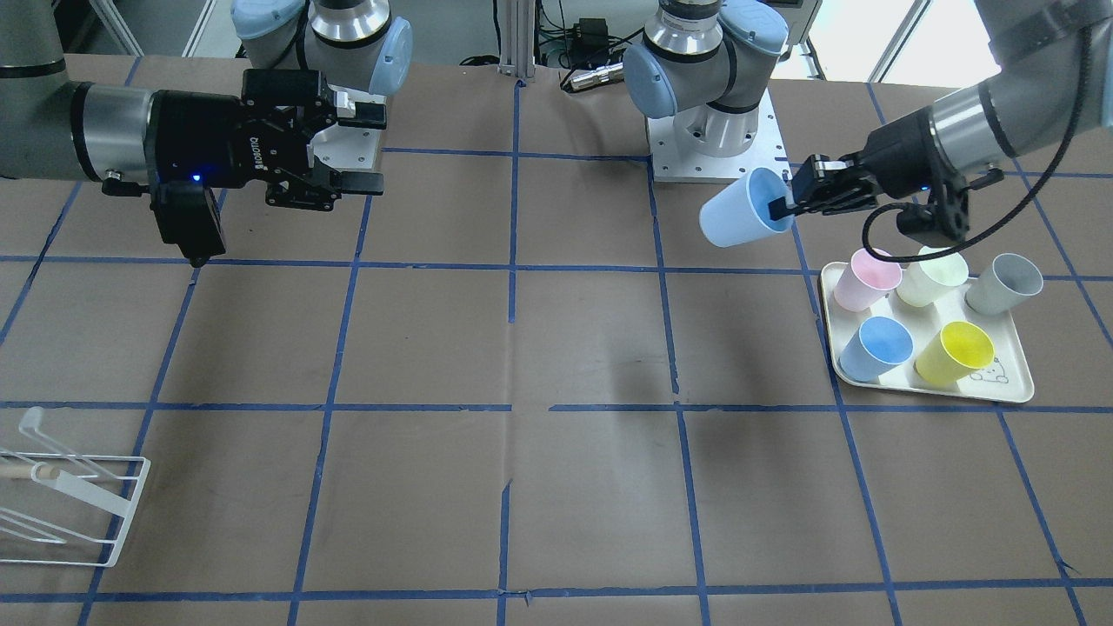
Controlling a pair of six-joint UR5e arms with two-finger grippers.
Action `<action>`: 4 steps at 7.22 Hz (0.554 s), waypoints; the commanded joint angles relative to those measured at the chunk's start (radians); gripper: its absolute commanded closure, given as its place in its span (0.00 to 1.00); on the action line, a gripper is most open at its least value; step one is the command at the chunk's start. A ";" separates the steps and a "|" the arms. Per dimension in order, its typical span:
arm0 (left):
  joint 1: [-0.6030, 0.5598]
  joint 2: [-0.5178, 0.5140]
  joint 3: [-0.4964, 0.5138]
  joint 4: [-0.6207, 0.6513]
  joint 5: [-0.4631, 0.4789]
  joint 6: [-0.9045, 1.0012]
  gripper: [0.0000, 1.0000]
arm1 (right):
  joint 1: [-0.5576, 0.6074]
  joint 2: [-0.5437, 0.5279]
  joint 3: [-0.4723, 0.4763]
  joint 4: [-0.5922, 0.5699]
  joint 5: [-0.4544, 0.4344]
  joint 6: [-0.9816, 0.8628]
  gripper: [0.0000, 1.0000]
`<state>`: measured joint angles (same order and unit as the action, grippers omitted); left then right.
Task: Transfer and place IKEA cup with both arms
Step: 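Carry the cup toward the tray with the left gripper while the right gripper withdraws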
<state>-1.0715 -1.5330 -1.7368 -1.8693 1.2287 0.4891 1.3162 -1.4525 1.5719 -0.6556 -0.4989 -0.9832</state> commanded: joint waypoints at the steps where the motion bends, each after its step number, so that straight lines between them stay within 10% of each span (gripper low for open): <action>1: 0.109 -0.048 0.090 0.129 0.254 0.226 1.00 | 0.002 -0.005 0.000 -0.154 -0.177 0.137 0.00; 4: 0.319 -0.206 0.124 0.374 0.321 0.643 1.00 | 0.008 -0.023 0.002 -0.321 -0.436 0.336 0.00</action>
<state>-0.8175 -1.6688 -1.6259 -1.6010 1.5367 0.9931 1.3192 -1.4682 1.5728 -0.9023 -0.8172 -0.7445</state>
